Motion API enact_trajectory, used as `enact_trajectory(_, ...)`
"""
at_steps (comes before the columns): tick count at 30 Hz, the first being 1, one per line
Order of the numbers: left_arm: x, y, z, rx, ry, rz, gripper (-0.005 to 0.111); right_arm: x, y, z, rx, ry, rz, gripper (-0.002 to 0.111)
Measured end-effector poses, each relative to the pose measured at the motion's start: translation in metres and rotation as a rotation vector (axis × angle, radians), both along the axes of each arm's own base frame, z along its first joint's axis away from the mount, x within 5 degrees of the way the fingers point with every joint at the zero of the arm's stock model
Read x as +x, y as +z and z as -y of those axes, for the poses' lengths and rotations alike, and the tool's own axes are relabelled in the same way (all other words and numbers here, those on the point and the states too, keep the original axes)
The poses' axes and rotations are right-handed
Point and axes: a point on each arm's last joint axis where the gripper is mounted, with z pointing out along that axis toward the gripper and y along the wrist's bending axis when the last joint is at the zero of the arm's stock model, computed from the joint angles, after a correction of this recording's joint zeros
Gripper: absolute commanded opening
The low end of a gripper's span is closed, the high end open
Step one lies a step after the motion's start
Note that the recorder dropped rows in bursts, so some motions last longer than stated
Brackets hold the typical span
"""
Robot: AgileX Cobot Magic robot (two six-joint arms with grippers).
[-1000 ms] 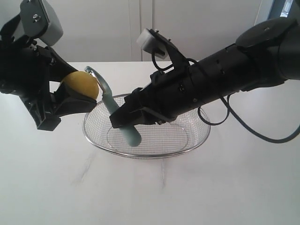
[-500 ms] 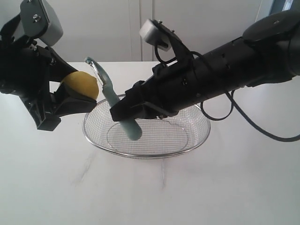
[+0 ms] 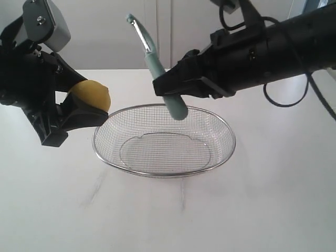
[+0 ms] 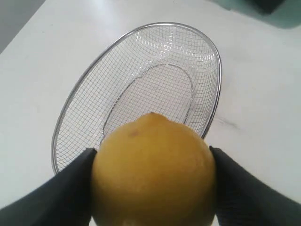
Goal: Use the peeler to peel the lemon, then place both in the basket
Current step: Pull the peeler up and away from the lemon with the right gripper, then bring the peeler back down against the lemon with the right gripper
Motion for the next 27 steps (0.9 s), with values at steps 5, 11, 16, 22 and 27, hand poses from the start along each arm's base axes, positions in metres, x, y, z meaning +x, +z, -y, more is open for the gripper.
enact_trajectory(5,0.000,0.000,0.000,0.000,0.000,0.000,0.000,0.004,0.000,0.020,-0.106,-0.103,0.017,0.000)
enact_trajectory(11,0.000,0.000,0.000,0.000,0.000,0.000,0.000,0.010,-0.026,0.022,-0.160,-0.164,-0.055,0.000)
enact_trajectory(16,0.000,0.000,0.000,0.000,-0.001,-0.002,0.000,0.018,-0.054,0.019,-0.201,-0.147,-0.147,0.000)
enact_trajectory(22,0.000,0.000,0.000,0.000,-0.001,-0.002,0.000,0.021,-0.076,0.000,-0.196,-0.098,-0.230,0.000)
enact_trajectory(27,0.000,0.000,0.000,0.000,-0.001,-0.002,0.000,0.015,-0.082,-0.020,-0.141,-0.022,-0.270,0.000)
